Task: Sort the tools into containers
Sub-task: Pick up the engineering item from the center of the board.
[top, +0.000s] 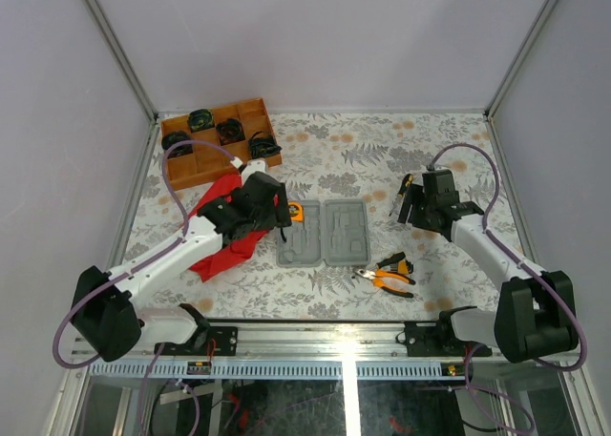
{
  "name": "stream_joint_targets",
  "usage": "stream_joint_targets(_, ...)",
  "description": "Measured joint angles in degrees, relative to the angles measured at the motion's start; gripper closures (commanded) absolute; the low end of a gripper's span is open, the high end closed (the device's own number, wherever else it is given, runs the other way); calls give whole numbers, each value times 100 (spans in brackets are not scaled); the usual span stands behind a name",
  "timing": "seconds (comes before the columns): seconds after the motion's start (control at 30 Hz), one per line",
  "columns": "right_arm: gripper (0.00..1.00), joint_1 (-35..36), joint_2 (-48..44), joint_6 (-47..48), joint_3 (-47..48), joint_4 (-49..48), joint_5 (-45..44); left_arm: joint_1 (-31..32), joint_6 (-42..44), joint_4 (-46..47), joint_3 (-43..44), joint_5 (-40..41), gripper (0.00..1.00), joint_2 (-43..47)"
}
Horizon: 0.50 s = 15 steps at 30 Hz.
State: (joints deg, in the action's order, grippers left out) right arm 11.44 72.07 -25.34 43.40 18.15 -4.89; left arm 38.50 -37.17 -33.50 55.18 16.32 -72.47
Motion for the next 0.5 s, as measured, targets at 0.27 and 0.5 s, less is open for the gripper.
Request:
stream_joint_targets(0.27,28,0,129,33,22,35,160,-227,446,-120,636,0,4,-238)
stream_joint_targets(0.5,27,0,192,120,81,391,262,-485,667,-131,710,17,3,-236)
